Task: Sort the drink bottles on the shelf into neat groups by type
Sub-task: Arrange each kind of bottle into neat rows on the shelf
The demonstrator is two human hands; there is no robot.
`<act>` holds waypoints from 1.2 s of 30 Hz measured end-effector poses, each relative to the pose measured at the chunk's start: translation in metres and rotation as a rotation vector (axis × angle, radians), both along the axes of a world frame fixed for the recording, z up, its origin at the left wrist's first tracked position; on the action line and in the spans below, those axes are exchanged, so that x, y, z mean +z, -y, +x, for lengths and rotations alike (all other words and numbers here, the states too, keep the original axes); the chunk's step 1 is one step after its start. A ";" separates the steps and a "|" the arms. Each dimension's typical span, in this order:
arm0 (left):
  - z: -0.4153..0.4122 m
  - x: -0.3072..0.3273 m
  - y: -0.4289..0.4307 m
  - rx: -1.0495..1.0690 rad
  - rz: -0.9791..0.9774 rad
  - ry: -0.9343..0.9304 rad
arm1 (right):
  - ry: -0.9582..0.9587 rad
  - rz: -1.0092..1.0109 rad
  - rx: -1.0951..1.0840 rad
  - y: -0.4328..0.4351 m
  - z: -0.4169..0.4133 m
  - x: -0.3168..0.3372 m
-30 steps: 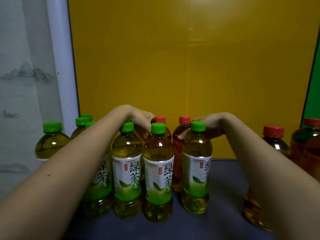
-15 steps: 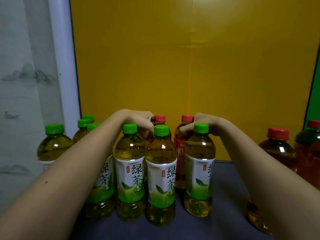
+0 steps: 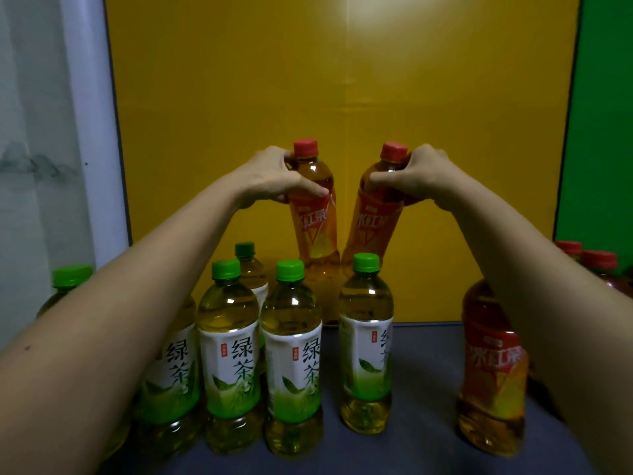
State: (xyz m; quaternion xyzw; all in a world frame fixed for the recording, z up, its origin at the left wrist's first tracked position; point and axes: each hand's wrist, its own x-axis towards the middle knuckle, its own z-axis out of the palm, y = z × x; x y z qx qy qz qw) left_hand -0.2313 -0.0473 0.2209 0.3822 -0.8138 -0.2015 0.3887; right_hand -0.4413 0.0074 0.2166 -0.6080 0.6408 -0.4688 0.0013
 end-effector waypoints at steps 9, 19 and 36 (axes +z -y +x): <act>-0.086 0.015 -0.036 -0.043 -0.131 -0.105 | 0.009 -0.105 -0.125 -0.065 -0.071 0.019; -0.172 -0.015 -0.064 -0.080 0.005 0.043 | -0.034 0.042 -0.086 -0.098 -0.144 -0.007; -0.188 -0.089 -0.051 0.033 0.321 0.275 | -0.353 0.380 -0.023 -0.064 -0.153 -0.064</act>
